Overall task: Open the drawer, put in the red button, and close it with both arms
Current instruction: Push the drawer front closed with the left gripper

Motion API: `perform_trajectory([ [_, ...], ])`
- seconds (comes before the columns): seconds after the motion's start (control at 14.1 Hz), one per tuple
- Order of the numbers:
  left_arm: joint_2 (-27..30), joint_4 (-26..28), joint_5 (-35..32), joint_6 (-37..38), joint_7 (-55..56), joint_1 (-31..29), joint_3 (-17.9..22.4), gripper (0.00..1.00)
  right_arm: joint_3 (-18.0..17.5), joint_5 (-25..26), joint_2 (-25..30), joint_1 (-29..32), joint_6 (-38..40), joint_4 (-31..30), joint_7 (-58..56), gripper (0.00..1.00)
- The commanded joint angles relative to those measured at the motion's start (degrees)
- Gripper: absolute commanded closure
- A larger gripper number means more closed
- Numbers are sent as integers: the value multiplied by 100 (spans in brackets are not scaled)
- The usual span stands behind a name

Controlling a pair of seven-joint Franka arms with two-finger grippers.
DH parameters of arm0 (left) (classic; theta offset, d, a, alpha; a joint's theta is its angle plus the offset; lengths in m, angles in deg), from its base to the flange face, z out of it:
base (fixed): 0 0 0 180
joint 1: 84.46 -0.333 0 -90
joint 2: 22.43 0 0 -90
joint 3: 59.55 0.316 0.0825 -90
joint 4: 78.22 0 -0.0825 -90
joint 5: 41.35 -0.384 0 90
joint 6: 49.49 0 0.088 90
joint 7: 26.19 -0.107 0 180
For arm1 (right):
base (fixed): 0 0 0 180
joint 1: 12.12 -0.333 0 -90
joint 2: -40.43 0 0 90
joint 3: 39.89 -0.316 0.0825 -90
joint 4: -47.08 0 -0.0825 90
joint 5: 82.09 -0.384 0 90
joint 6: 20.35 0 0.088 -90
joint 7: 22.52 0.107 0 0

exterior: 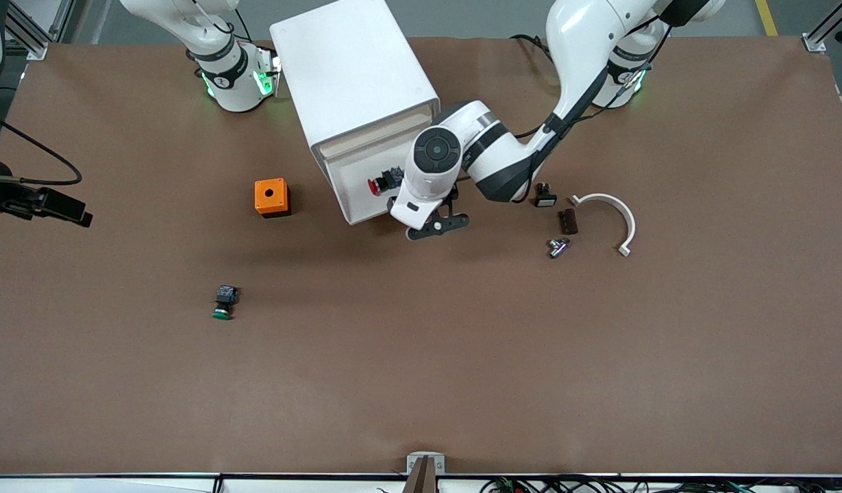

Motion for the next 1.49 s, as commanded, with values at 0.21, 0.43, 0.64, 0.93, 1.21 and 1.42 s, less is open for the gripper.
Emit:
perform_trajectory([
  [0.21, -19, 15, 277, -115, 146, 319, -38, 0, -87, 101, 35, 164, 17, 102, -186, 0],
  [0.43, -46, 15, 488, -264, 190, 565, -29, 0, -104, 101, 26, 147, 8, 102, -186, 0],
  [0.64, -98, 15, 611, -308, 234, 741, -29, 0, -104, 101, 26, 156, 8, 102, -186, 0],
  [0.93, -213, 6, 962, -387, 208, 847, -38, 0, -87, 110, 35, 164, 35, 181, -186, 0],
  [1.21, -222, 15, 1192, -387, 146, 874, -38, 0, -96, 101, 35, 182, 35, 190, -186, 0],
  [1.42, -187, -11, 1218, -361, 146, 716, 5, 0, -104, 101, 35, 191, 26, 190, -186, 0],
])
